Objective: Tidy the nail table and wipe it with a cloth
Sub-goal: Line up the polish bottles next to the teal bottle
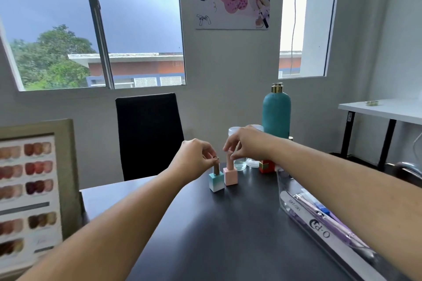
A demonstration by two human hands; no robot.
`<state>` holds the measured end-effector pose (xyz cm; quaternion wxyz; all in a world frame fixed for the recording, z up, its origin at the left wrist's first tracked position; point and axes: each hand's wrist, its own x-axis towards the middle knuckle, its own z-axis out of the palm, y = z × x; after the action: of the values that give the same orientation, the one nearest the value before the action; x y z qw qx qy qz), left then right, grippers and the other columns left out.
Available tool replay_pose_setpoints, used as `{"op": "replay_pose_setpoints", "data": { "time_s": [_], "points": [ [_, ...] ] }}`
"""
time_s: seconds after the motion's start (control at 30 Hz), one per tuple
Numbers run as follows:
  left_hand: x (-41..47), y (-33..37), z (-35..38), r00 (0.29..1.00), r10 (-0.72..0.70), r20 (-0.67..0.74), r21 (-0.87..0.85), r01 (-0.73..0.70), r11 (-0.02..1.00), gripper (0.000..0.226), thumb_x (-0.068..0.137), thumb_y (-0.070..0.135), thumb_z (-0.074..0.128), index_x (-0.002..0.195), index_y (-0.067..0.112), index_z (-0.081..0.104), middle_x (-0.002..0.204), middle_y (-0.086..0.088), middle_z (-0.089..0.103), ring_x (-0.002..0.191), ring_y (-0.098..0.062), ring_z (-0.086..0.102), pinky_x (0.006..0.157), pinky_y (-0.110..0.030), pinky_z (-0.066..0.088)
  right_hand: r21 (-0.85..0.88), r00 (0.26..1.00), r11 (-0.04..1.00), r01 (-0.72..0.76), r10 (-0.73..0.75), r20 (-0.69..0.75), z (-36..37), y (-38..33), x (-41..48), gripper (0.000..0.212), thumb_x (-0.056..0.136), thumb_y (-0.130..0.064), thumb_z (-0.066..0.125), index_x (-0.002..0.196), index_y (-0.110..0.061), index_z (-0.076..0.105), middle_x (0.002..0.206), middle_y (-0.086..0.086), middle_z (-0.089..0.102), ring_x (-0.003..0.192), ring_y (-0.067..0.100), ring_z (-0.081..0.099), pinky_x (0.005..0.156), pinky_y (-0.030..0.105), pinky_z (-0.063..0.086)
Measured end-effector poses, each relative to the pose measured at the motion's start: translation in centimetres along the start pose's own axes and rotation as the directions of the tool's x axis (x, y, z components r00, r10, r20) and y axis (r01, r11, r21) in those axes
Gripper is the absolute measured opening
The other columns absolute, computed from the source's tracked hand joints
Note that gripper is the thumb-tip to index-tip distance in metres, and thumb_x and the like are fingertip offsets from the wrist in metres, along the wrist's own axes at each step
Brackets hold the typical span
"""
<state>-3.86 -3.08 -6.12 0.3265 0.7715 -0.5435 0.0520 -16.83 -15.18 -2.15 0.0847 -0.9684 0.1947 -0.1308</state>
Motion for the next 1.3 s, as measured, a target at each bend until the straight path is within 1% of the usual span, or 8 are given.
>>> {"op": "replay_pose_setpoints", "data": {
  "time_s": [0.13, 0.2, 0.3, 0.47, 0.6, 0.7, 0.97, 1.3],
  "points": [
    [0.4, -0.1, 0.4, 1.000, -0.002, -0.004, -0.008, 0.002, 1.000, 0.008, 0.073, 0.026, 0.076, 0.073, 0.021, 0.070, 0.070, 0.008, 0.067, 0.068, -0.005, 0.062, 0.066, -0.020, 0.052, -0.061, 1.000, 0.998, 0.014, -0.015, -0.021, 0.0, 0.2, 0.6, 0.016, 0.078, -0.017, 0.073, 0.094, -0.017, 0.074, 0.086, -0.002, 0.069, 0.076, 0.010, 0.059, 0.063, 0.013, 0.044],
    [0.7, 0.0, 0.6, 1.000, -0.004, -0.004, -0.010, 0.003, 1.000, 0.008, 0.073, 0.024, 0.076, 0.072, 0.019, 0.070, 0.072, 0.005, 0.069, 0.071, -0.007, 0.062, 0.068, -0.021, 0.051, -0.085, 0.999, 0.996, 0.023, -0.025, -0.027, -0.1, 0.5, 0.5, 0.014, 0.078, -0.016, 0.071, 0.092, -0.016, 0.074, 0.080, -0.006, 0.063, 0.073, 0.007, 0.054, 0.060, 0.013, 0.039],
    [1.2, 0.4, 1.1, 1.000, -0.004, -0.010, -0.020, 0.003, 1.000, 0.006, 0.073, 0.022, 0.076, 0.073, 0.018, 0.071, 0.072, 0.004, 0.069, 0.071, -0.007, 0.061, 0.068, -0.019, 0.049, -0.080, 1.000, 0.997, 0.008, -0.010, -0.022, -0.5, 1.1, 0.2, 0.012, 0.078, -0.011, 0.070, 0.090, -0.014, 0.073, 0.072, -0.010, 0.058, 0.075, 0.011, 0.056, 0.068, 0.021, 0.045],
    [2.5, 1.6, 2.7, 1.000, -0.001, -0.008, -0.082, 0.000, 0.997, 0.006, 0.074, 0.018, 0.075, 0.071, 0.018, 0.069, 0.066, 0.008, 0.064, 0.066, -0.005, 0.059, 0.059, -0.008, 0.041, -0.113, 1.000, 0.993, -0.020, 0.019, -0.005, -1.3, 3.1, 0.2, 0.013, 0.079, -0.010, 0.070, 0.092, -0.011, 0.073, 0.090, 0.003, 0.069, 0.082, 0.017, 0.063, 0.077, 0.028, 0.052],
    [3.7, 2.9, 4.3, 1.000, 0.015, -0.016, -0.106, -0.017, 0.994, 0.004, 0.075, 0.017, 0.074, 0.073, 0.017, 0.070, 0.073, 0.002, 0.069, 0.078, -0.012, 0.062, 0.071, -0.023, 0.051, -0.114, 0.999, 0.993, -0.042, 0.041, -0.013, -1.3, 4.6, 0.5, 0.014, 0.078, -0.011, 0.072, 0.092, -0.011, 0.073, 0.091, 0.002, 0.069, 0.082, 0.016, 0.063, 0.079, 0.029, 0.053],
    [4.3, 3.6, 5.3, 0.999, 0.026, -0.036, -0.111, -0.030, 0.993, 0.003, 0.075, 0.015, 0.073, 0.074, 0.015, 0.071, 0.074, 0.000, 0.069, 0.073, -0.013, 0.064, 0.074, -0.027, 0.054, -0.106, 0.998, 0.993, -0.050, 0.047, -0.028, -1.2, 5.4, 0.7, 0.015, 0.079, -0.011, 0.072, 0.094, -0.012, 0.073, 0.092, 0.001, 0.069, 0.082, 0.015, 0.063, 0.076, 0.025, 0.051],
    [5.3, 4.0, 6.6, 0.995, 0.028, -0.092, -0.118, -0.038, 0.992, 0.003, 0.074, 0.014, 0.073, 0.076, 0.013, 0.072, 0.068, 0.004, 0.064, 0.067, -0.011, 0.060, 0.069, -0.023, 0.051, -0.098, 0.999, 0.994, -0.040, 0.038, -0.029, -1.4, 6.4, 0.9, 0.017, 0.079, -0.009, 0.072, 0.096, -0.011, 0.072, 0.094, 0.002, 0.071, 0.086, 0.017, 0.065, 0.083, 0.029, 0.053],
    [5.5, 3.7, 7.3, 0.995, 0.026, -0.101, -0.141, -0.040, 0.989, 0.006, 0.074, 0.015, 0.075, 0.079, 0.014, 0.071, 0.066, 0.008, 0.062, 0.067, -0.008, 0.060, 0.072, -0.019, 0.048, -0.125, 0.998, 0.991, -0.056, 0.051, -0.047, -1.3, 6.6, 0.7, 0.013, 0.080, -0.014, 0.070, 0.094, -0.015, 0.072, 0.095, 0.000, 0.070, 0.090, 0.017, 0.063, 0.090, 0.039, 0.049]
  ]
}}
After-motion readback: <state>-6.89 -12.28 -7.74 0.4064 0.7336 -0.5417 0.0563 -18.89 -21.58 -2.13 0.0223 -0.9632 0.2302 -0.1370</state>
